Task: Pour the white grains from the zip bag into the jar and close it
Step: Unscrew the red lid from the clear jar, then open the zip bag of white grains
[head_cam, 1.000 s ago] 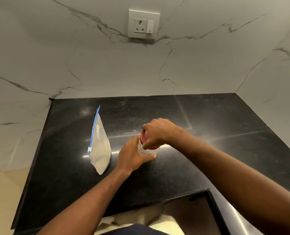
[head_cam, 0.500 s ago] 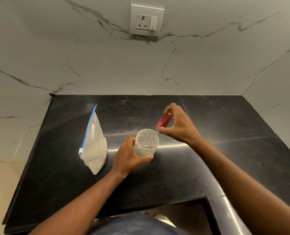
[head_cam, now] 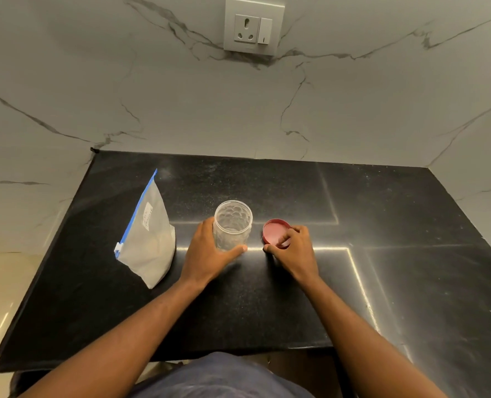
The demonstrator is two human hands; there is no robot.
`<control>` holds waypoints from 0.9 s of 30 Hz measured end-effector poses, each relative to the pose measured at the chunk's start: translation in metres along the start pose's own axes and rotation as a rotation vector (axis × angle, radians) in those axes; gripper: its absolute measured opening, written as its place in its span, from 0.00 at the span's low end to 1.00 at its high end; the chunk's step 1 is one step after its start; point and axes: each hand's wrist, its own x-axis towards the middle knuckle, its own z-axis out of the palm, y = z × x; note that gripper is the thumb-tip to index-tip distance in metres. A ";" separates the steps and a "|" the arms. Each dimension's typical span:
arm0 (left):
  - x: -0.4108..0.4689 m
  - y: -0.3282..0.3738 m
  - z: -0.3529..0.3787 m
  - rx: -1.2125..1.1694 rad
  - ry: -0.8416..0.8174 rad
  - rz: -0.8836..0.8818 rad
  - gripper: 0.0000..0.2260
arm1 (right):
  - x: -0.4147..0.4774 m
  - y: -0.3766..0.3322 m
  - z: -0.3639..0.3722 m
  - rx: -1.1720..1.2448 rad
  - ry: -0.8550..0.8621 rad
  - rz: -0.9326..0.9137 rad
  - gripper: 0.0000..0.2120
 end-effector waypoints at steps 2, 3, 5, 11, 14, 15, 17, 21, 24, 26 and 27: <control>-0.006 0.004 -0.002 -0.024 -0.022 -0.016 0.51 | -0.005 -0.005 -0.006 0.037 0.019 -0.021 0.19; -0.012 0.007 -0.005 -0.044 -0.024 -0.037 0.54 | -0.007 -0.011 -0.009 0.055 0.067 -0.052 0.17; -0.027 0.017 -0.014 -0.075 0.002 -0.040 0.51 | -0.013 -0.029 -0.019 0.112 0.207 -0.159 0.12; -0.082 0.052 -0.078 -0.140 0.184 0.155 0.11 | -0.031 -0.126 -0.046 0.415 0.171 -0.665 0.05; -0.103 0.057 -0.108 -0.054 0.385 0.252 0.08 | -0.039 -0.174 -0.046 0.371 -0.061 -0.896 0.03; -0.108 0.054 -0.115 -0.017 0.453 0.278 0.08 | -0.041 -0.189 -0.043 0.327 -0.144 -0.938 0.04; -0.116 0.043 -0.125 0.015 0.571 0.275 0.09 | -0.045 -0.214 -0.039 0.178 -0.274 -1.016 0.08; -0.128 0.018 -0.137 -0.070 0.696 0.063 0.15 | -0.052 -0.255 -0.028 -0.116 -0.440 -1.220 0.16; -0.131 0.006 -0.137 -0.103 0.680 -0.028 0.15 | -0.055 -0.273 -0.023 -0.300 -0.475 -1.348 0.17; -0.131 0.005 -0.137 -0.072 0.692 -0.011 0.14 | -0.054 -0.281 -0.020 -0.399 -0.468 -1.423 0.17; -0.130 0.004 -0.137 -0.056 0.700 0.001 0.15 | -0.054 -0.284 -0.020 -0.434 -0.461 -1.452 0.17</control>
